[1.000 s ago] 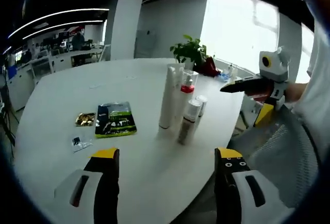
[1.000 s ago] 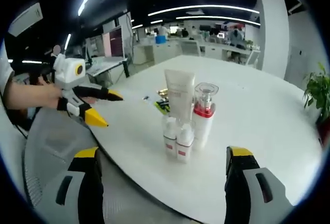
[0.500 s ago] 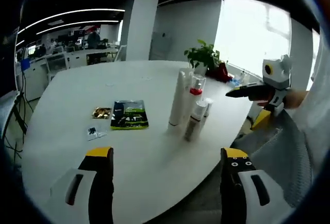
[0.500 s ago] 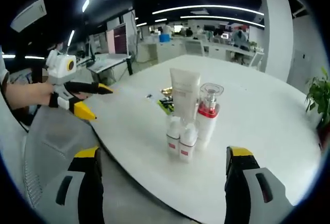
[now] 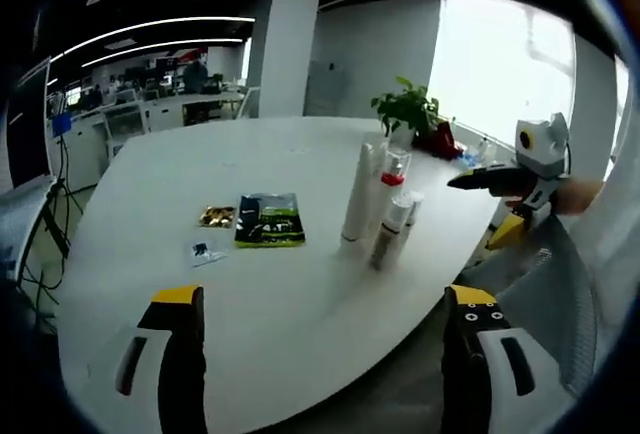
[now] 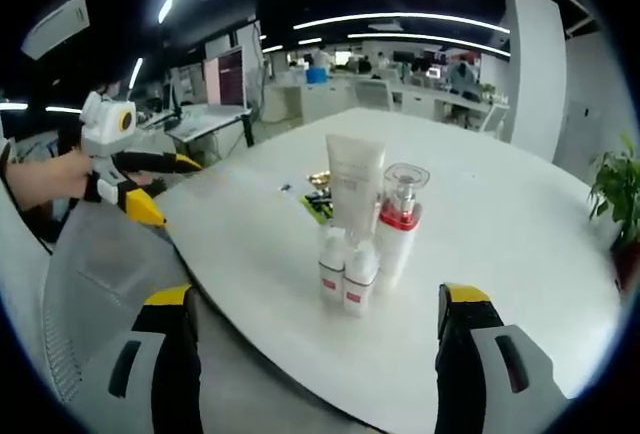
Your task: Arrange the skincare products in the storage area until every visible bottle or jar stands upright without overlapping.
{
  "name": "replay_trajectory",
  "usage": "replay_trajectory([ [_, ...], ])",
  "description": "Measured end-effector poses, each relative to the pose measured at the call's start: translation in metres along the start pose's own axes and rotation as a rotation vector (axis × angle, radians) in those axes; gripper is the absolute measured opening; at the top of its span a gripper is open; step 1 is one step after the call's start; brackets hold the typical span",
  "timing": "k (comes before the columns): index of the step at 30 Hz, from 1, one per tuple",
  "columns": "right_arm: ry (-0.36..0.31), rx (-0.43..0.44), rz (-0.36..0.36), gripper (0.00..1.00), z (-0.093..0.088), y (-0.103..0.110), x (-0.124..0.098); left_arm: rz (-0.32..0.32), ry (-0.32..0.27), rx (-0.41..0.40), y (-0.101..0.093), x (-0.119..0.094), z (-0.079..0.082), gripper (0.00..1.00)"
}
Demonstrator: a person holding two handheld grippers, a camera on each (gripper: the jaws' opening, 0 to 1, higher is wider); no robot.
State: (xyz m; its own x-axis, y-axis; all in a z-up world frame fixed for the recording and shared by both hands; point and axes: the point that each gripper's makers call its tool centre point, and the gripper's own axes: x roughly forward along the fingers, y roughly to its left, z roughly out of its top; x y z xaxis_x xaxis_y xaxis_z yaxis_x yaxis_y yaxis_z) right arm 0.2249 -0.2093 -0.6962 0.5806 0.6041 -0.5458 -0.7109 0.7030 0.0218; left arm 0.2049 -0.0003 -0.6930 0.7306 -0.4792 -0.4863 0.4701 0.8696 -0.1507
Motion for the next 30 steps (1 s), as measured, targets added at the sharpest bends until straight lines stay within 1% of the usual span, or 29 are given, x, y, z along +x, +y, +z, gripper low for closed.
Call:
replay_trajectory([
  [2, -0.002, 0.003, 0.0, 0.99, 0.0003, -0.0002, 0.0002, 0.006, -0.005, -0.013, 0.0029, -0.0005, -0.0006, 0.95],
  [5, -0.003, 0.001, -0.001, 0.99, 0.0004, 0.0, 0.0002, 0.016, -0.015, -0.007, 0.0051, 0.0003, 0.001, 0.99],
  [9, 0.006, -0.012, 0.002, 0.99, -0.0003, 0.0015, 0.0008, 0.01, 0.002, -0.02, 0.0022, 0.0005, -0.002, 0.99],
  [15, 0.017, -0.025, 0.001, 0.99, -0.0019, 0.0018, 0.0016, 0.025, -0.009, -0.046, 0.0049, 0.0011, -0.0011, 0.99],
  [24, 0.014, -0.019, -0.007, 0.99, -0.0019, 0.0, 0.0016, 0.019, 0.022, -0.025, 0.0009, 0.003, -0.0054, 0.99],
  [28, 0.026, -0.024, 0.003, 0.99, -0.0038, 0.0019, 0.0029, 0.032, 0.036, -0.017, 0.0028, 0.0039, -0.0076, 0.98],
  [30, 0.03, -0.028, 0.006, 0.99, -0.0044, 0.0028, 0.0035, 0.03, 0.031, -0.02, 0.0019, 0.0035, -0.0066, 0.98],
])
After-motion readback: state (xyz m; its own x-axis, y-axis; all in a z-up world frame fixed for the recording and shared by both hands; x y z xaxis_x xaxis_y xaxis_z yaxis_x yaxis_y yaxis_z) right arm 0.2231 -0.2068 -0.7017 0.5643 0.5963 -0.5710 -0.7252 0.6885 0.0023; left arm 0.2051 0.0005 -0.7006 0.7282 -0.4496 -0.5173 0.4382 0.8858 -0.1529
